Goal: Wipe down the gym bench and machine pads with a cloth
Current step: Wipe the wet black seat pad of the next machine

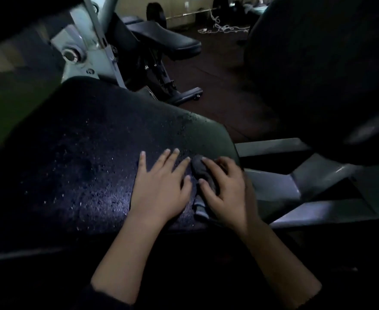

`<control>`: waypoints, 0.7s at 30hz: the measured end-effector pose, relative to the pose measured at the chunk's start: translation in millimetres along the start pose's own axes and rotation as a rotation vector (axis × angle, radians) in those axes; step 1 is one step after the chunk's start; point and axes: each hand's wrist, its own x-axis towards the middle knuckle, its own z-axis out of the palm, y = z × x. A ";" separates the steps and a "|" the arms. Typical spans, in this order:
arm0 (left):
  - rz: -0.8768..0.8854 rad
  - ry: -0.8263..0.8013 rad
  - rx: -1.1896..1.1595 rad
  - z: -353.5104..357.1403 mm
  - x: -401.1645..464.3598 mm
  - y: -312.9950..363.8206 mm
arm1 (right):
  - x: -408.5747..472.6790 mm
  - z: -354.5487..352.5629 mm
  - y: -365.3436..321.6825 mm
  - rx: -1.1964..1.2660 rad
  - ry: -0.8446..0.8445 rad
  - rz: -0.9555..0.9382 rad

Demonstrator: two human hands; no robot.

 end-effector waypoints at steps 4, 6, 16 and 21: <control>-0.003 0.032 -0.016 2.6 -0.5 -0.1 | -5.0 -3.6 -4.4 -0.090 0.041 0.009; 0.004 0.023 -0.014 1.1 -0.3 -0.2 | -6.7 -4.7 -6.9 -0.088 0.009 0.052; 0.030 0.045 -0.055 2.7 0.0 -2.6 | 9.5 -11.1 38.3 -0.019 -0.117 0.154; 0.029 0.046 -0.061 2.5 1.1 -2.7 | 14.3 -5.4 13.8 0.000 -0.193 0.033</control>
